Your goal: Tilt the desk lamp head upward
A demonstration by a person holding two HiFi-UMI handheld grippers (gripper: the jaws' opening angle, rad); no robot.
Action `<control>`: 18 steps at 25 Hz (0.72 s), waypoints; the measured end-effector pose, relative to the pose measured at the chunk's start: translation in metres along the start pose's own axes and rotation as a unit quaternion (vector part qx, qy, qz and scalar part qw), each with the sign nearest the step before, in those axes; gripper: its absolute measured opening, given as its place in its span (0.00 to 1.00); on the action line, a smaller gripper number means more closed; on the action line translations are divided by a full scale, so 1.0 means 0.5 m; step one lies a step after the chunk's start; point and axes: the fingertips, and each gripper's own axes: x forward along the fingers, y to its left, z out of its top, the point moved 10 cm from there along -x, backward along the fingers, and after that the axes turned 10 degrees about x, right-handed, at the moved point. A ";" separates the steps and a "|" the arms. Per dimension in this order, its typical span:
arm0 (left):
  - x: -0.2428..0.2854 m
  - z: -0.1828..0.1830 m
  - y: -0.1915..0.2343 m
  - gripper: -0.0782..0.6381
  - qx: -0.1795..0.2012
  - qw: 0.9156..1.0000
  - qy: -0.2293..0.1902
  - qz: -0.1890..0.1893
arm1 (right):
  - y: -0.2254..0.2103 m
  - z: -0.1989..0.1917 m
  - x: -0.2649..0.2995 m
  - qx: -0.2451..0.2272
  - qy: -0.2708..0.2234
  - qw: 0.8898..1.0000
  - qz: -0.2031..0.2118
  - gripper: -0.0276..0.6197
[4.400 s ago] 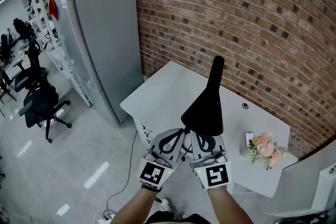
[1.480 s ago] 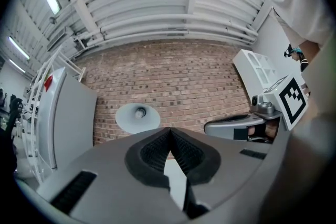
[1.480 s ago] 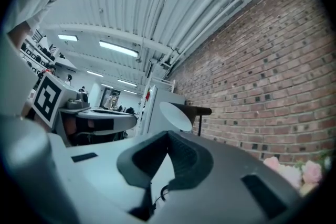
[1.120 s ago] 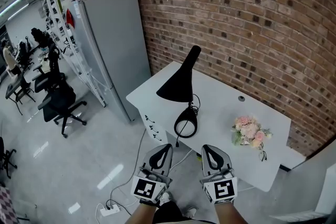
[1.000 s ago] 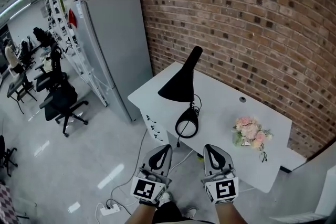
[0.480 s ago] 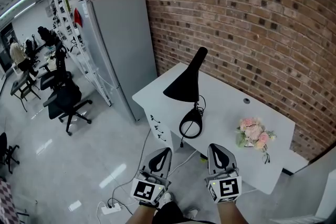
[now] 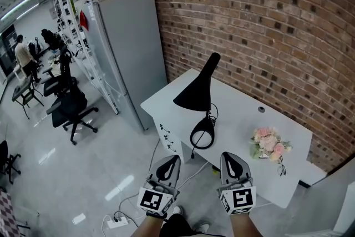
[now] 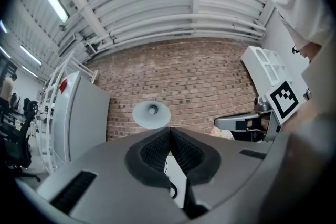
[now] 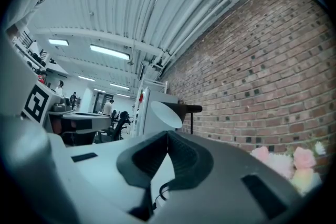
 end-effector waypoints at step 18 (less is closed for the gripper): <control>0.045 -0.019 0.021 0.11 -0.007 1.000 -0.001 0.000 | -0.020 0.011 0.032 0.002 -0.002 1.000 -0.001 0.07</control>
